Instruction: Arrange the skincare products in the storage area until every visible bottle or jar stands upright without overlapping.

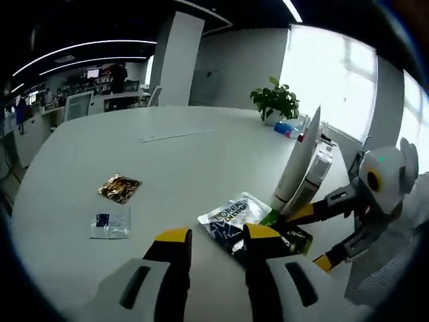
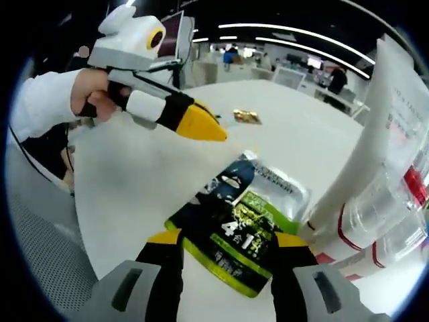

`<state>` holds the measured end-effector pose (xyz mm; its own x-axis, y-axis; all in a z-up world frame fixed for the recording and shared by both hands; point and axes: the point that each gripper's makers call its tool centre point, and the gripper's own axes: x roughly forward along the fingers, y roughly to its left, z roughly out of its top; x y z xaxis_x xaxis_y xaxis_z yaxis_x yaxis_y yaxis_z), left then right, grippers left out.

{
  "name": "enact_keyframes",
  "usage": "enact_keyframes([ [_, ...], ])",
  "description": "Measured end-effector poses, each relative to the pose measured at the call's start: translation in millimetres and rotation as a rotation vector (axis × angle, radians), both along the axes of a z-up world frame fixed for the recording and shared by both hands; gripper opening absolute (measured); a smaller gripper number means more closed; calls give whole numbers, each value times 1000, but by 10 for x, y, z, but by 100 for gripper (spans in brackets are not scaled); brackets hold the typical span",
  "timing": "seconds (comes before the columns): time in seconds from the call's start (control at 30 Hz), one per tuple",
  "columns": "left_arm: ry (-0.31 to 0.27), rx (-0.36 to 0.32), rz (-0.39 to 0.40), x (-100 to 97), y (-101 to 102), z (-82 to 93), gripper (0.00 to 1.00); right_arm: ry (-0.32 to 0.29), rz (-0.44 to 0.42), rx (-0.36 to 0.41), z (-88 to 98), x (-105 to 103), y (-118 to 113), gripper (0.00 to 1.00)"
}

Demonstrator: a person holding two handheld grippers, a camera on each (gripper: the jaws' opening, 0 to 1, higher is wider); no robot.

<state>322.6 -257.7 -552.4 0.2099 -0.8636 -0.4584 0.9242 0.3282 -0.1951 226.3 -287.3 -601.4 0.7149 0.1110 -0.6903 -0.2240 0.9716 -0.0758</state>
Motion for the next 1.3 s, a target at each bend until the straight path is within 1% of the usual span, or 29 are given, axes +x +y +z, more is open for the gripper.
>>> enact_keyframes([
  [0.07,9,-8,0,-42,40,41,31,-16,15,-1,29,21,16,58],
  [0.17,20,-20,-1,-107,116,108,35,-66,37,12,149,84,80,60],
  [0.27,30,-19,-5,-199,187,146,40,-86,58,6,226,106,137,67],
  [0.3,27,-31,-6,-234,215,177,41,-90,62,4,255,111,150,69],
  [0.4,44,-34,-16,-301,256,212,46,-124,78,-2,335,150,171,74],
  [0.47,42,-46,-14,-331,291,258,49,-144,83,1,406,170,175,76],
  [0.5,45,-49,-15,-346,309,279,51,-150,82,3,445,164,186,78],
  [0.53,49,-47,-17,-360,317,285,55,-160,82,4,478,166,188,79],
  [0.6,52,-40,-24,-407,357,304,61,-170,84,4,508,170,188,81],
  [0.77,36,-22,-30,-445,411,331,66,-179,100,23,517,178,234,86],
  [0.87,19,-22,-40,-495,438,379,68,-161,114,8,467,156,242,89],
  [0.9,14,-25,-41,-508,449,397,69,-152,123,-7,448,136,243,90],
  [1.0,19,-31,-41,-548,502,429,72,-151,128,-20,444,131,240,96],
  [1.07,0,-10,-45,-560,552,421,73,-145,127,-12,450,112,252,97],
  [1.13,-8,0,-39,-552,609,420,75,-157,120,8,496,109,259,98],
  [1.2,-11,0,-33,-563,658,451,77,-187,111,26,582,97,280,98],
  [1.3,-21,-5,-32,-592,703,498,79,-198,105,44,651,55,304,99],
])
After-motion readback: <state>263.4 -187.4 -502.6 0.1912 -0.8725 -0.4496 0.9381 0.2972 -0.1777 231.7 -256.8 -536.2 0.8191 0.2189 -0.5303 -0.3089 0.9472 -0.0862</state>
